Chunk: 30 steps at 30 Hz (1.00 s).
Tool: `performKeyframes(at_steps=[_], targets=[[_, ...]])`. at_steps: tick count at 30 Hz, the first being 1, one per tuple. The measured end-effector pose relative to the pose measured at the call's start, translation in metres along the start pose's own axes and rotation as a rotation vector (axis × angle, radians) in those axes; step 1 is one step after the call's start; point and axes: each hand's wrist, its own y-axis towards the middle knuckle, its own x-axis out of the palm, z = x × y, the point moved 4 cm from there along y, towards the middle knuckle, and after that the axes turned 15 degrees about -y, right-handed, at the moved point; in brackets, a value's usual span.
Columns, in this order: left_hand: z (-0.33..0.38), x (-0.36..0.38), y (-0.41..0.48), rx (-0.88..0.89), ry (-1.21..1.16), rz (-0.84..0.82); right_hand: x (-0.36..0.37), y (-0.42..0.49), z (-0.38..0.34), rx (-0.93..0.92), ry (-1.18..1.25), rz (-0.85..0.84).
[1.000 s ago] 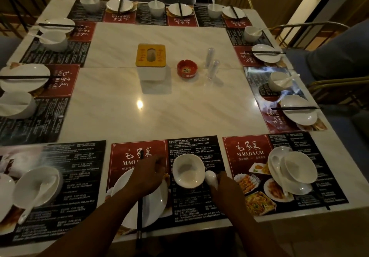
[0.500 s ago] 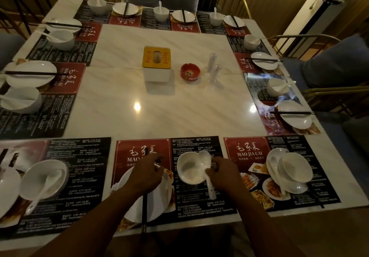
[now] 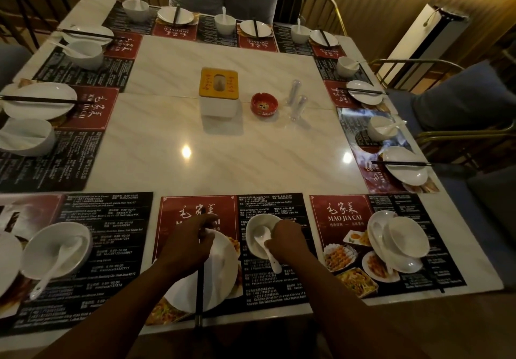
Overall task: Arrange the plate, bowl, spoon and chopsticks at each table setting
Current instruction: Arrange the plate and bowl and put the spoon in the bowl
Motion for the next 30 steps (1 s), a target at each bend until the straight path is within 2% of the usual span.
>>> performKeyframes(at_steps=[16, 22, 26, 30], targets=[[0.009, 0.016, 0.004, 0.033, 0.01, -0.055, 0.0, -0.002, -0.001, -0.071, -0.045, 0.053], [0.014, 0.032, 0.008, 0.075, 0.008, -0.107, -0.015, -0.019, 0.027, 0.02, 0.147, 0.149], [0.013, 0.04, 0.014, 0.061, 0.04, -0.112, 0.008, -0.042, 0.038, 0.117, 0.292, -0.016], [0.014, 0.046, 0.024, 0.028, 0.064, -0.127, 0.032, -0.063, 0.035, 0.19, 0.595, -0.16]])
